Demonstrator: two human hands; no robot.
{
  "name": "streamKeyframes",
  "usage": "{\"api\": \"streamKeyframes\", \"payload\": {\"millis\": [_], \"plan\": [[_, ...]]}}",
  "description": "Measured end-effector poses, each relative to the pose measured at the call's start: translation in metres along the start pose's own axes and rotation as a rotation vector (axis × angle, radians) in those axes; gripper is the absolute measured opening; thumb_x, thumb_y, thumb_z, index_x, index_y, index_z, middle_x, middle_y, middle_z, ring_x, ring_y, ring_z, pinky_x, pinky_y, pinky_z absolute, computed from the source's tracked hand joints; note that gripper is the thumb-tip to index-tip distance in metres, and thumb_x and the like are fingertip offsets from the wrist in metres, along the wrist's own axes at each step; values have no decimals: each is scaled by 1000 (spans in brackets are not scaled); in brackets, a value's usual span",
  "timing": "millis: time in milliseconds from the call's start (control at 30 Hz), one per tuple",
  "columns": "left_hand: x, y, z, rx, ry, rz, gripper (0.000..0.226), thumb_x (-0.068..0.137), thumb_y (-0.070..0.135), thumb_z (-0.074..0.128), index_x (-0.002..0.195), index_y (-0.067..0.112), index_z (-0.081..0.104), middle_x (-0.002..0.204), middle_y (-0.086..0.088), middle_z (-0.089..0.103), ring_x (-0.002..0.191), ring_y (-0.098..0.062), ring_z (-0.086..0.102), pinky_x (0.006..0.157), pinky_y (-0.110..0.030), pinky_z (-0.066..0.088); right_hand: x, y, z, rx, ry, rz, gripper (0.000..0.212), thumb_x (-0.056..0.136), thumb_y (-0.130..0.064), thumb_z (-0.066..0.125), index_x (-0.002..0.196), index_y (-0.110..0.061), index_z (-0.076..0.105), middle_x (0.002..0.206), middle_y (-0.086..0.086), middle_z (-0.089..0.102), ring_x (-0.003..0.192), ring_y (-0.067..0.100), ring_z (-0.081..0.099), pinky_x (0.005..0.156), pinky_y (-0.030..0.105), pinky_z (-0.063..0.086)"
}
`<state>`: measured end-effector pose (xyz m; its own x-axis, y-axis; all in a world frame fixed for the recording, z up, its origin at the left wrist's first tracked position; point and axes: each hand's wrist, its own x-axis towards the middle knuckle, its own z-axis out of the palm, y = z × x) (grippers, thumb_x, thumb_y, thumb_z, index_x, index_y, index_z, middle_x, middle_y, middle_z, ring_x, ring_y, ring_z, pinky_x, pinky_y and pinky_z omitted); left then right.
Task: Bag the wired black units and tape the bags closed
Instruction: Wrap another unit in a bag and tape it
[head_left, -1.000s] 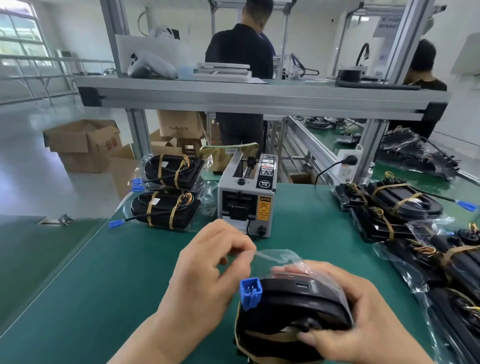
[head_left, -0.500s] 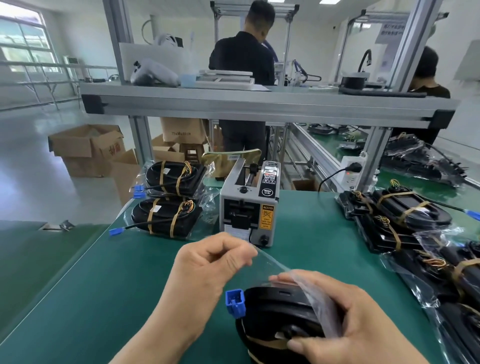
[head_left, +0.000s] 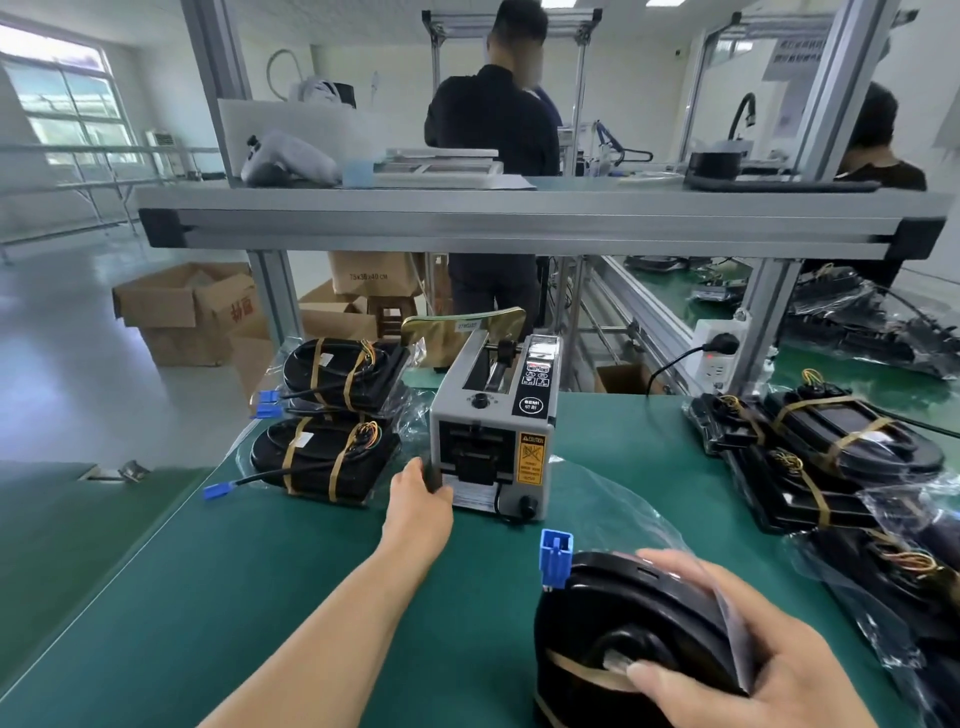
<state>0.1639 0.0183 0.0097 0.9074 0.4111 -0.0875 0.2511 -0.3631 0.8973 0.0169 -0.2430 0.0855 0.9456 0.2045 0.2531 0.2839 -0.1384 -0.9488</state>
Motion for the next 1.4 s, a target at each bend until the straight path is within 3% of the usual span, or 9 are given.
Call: {"api": "streamKeyframes", "payload": {"millis": [167, 367, 533, 700, 867, 967, 1200, 1300, 1400], "plan": [[-1, -4, 5, -85, -21, -25, 22, 96, 15, 52, 110, 31, 58, 102, 10, 67, 96, -16, 63, 93, -39, 49, 3, 3, -2, 3, 138, 11, 68, 52, 20, 84, 92, -35, 77, 89, -3, 79, 79, 8, 75, 68, 5, 51], [-24, 0, 9, -47, -36, 12, 20, 94, 21, 58, 90, 41, 57, 91, 20, 68, 88, -4, 63, 73, -25, 47, 5, 12, -2, -6, 163, 23, 68, 57, 13, 85, 102, -37, 74, 97, -6, 78, 90, 14, 75, 80, 25, 57], [-47, 22, 12, -195, 211, 0, 2, 87, 30, 66, 87, 32, 65, 82, 15, 65, 70, -3, 59, 55, -21, 37, 6, 17, 0, -27, 172, 27, 68, 56, 8, 88, 106, -37, 73, 98, -6, 78, 91, 14, 75, 83, 31, 56], [-50, 57, 23, -661, 38, -317, 11, 89, 16, 71, 80, 10, 70, 60, 4, 63, 50, -7, 48, 43, -18, 39, 5, 18, -2, -26, 163, 31, 66, 57, 3, 89, 104, -40, 72, 98, -10, 77, 91, 8, 74, 86, 22, 53], [-39, 69, 24, -828, -95, -597, 16, 90, 23, 70, 79, 12, 66, 44, 9, 55, 44, -2, 50, 39, -16, 36, 3, 22, 0, -14, 146, 30, 70, 57, -3, 92, 113, -39, 69, 103, -8, 77, 98, 12, 73, 90, 33, 55], [-35, 75, 29, -929, -74, -652, 12, 90, 19, 70, 82, 12, 66, 43, 8, 58, 33, -1, 50, 34, -12, 35, 2, 21, 0, 4, 158, 24, 69, 53, -9, 94, 108, -44, 70, 99, -10, 77, 93, 9, 74, 86, 23, 55], [-41, 79, 34, -1008, 35, -555, 20, 84, 2, 54, 69, 11, 46, 38, 2, 44, 30, -9, 33, 34, -14, 27, -3, 12, 4, -15, 162, 36, 69, 55, -2, 94, 101, -48, 71, 94, -11, 77, 86, 6, 74, 84, 33, 56], [-67, 87, 12, -975, -11, -388, 25, 88, 8, 61, 66, 16, 52, 47, 6, 48, 36, -4, 39, 34, -16, 30, -5, 8, 5, -13, 122, 10, 68, 57, -4, 93, 98, -52, 70, 89, -14, 77, 82, 2, 73, 73, 15, 56], [-120, 91, -30, -929, -72, -14, 24, 87, 13, 66, 65, 18, 59, 57, 4, 49, 42, -6, 41, 42, -15, 37, -7, 6, 12, 3, 134, -58, 58, 50, -23, 90, 100, -47, 71, 87, -13, 77, 79, 1, 72, 66, 4, 49]]}}
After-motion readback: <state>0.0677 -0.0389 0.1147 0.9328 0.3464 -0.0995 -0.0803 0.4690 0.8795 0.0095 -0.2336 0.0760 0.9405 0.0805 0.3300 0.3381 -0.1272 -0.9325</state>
